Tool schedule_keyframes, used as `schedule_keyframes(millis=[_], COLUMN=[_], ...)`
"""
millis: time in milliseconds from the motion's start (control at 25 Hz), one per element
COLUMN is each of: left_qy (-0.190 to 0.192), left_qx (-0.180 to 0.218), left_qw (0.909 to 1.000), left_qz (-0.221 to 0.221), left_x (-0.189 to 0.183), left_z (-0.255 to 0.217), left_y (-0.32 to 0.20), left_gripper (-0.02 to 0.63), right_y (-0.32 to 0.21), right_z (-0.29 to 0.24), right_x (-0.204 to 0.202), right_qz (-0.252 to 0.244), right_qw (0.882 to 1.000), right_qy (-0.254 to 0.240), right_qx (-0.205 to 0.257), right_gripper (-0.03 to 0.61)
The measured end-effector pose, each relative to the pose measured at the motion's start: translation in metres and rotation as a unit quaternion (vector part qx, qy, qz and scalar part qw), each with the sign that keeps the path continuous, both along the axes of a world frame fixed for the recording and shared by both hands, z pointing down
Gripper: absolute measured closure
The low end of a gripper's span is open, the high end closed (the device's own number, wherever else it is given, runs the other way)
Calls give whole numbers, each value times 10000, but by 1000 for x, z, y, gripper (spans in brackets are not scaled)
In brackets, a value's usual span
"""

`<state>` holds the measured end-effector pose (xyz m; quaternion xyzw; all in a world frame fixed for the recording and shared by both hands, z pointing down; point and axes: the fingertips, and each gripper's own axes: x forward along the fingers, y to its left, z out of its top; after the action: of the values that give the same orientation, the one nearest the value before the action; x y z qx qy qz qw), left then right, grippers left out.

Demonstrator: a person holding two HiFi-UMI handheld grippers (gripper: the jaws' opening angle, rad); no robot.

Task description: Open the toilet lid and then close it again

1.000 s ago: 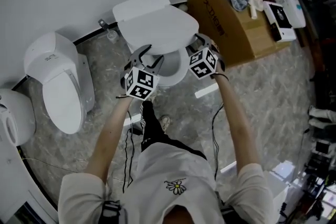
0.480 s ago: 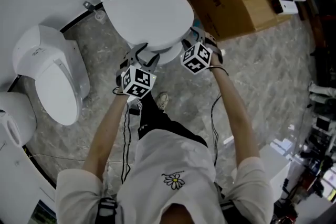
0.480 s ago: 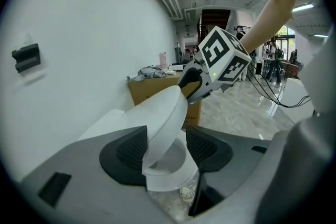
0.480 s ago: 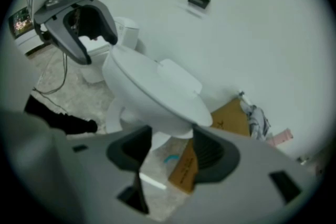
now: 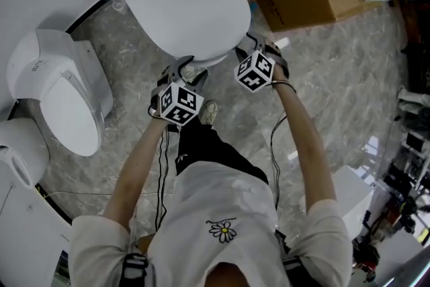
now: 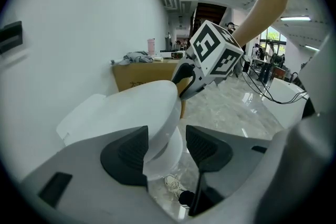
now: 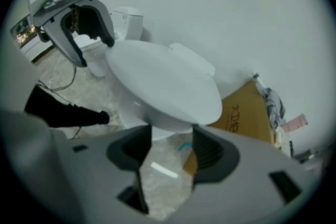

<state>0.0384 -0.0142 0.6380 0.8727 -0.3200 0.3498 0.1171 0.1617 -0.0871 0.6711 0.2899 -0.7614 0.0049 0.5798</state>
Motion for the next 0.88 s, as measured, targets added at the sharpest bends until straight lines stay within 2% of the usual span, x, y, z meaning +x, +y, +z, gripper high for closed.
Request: schedule_keyframes(millis=[280, 480, 640, 880], left_qy=[-29, -94, -105, -98], left_qx=[-387, -678, -856, -1242], left_qw=[9988, 9965, 9951, 9912], left_qz=[308, 482, 481, 452], left_x=[8, 12, 15, 18], left_z=[42, 69, 93, 125], left_y=[18, 27, 32, 39], left_gripper=[373, 373, 373, 373], right_y=[16, 25, 31, 41], right_z=[40, 66, 89, 121], right_x=[10, 12, 12, 14], right_qz=[121, 412, 636, 670], right_qw=[9989, 9968, 9928, 9885], right_qy=[105, -27, -190, -89], right_qx=[-435, -678, -997, -1350], right_gripper=[336, 336, 334, 334])
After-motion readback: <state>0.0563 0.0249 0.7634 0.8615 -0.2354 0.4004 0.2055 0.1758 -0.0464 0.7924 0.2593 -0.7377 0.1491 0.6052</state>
